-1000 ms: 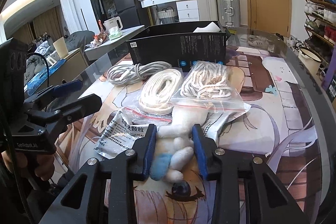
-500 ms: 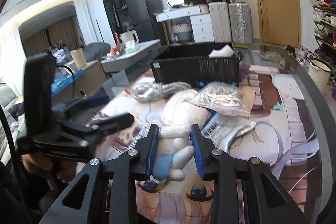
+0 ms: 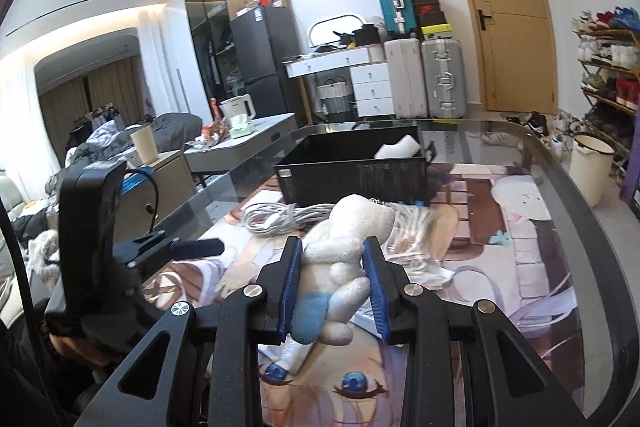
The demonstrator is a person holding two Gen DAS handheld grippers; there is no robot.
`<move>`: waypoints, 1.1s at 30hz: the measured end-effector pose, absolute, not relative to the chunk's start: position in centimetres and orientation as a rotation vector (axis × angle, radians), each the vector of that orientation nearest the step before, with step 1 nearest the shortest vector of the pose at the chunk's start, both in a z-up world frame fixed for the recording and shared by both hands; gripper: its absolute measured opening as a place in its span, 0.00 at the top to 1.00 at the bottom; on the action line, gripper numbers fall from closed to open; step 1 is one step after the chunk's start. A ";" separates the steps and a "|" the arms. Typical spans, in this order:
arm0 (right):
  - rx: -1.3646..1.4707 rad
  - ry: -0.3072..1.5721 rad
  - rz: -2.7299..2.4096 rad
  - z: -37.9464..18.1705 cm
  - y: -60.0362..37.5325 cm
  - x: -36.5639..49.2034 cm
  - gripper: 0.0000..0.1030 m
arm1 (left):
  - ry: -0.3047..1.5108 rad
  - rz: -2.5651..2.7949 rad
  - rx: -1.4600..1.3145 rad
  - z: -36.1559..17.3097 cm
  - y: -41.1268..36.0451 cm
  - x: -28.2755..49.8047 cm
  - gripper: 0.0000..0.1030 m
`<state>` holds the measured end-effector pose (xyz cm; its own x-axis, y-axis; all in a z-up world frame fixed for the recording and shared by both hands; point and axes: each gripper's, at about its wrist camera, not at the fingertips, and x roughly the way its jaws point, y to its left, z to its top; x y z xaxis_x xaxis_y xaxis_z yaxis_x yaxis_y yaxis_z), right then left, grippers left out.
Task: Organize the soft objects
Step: 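Lift the plush bunny with the right tool while the left tool grasps the silver printed packet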
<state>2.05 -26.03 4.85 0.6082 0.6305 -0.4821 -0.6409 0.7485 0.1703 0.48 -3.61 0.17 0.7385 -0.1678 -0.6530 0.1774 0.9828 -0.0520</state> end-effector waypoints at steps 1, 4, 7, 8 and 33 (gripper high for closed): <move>-0.029 0.544 0.717 4.8 -26.1 2.1 0.70 | 0.725 -0.195 0.025 0.1 -3.9 0.6 0.00; -0.026 0.549 0.699 4.7 -26.5 2.3 0.70 | 0.757 -0.216 0.052 -0.4 -4.8 1.0 0.00; -0.022 0.549 0.687 4.6 -26.7 2.4 0.70 | 0.781 -0.230 0.073 -0.6 -5.3 1.2 0.00; -0.022 0.548 0.683 4.6 -26.7 2.4 0.70 | 0.788 -0.238 0.076 -0.7 -5.4 1.2 0.00; -0.034 0.565 0.658 4.1 -27.0 2.6 0.70 | 0.900 -0.181 0.066 -1.8 -3.1 1.5 0.00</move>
<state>2.61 -26.95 4.14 0.6470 0.5691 -0.5075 -0.5873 0.7964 0.1442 1.54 -3.08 -1.76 0.6074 -0.1289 -0.7839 0.1840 0.9827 -0.0191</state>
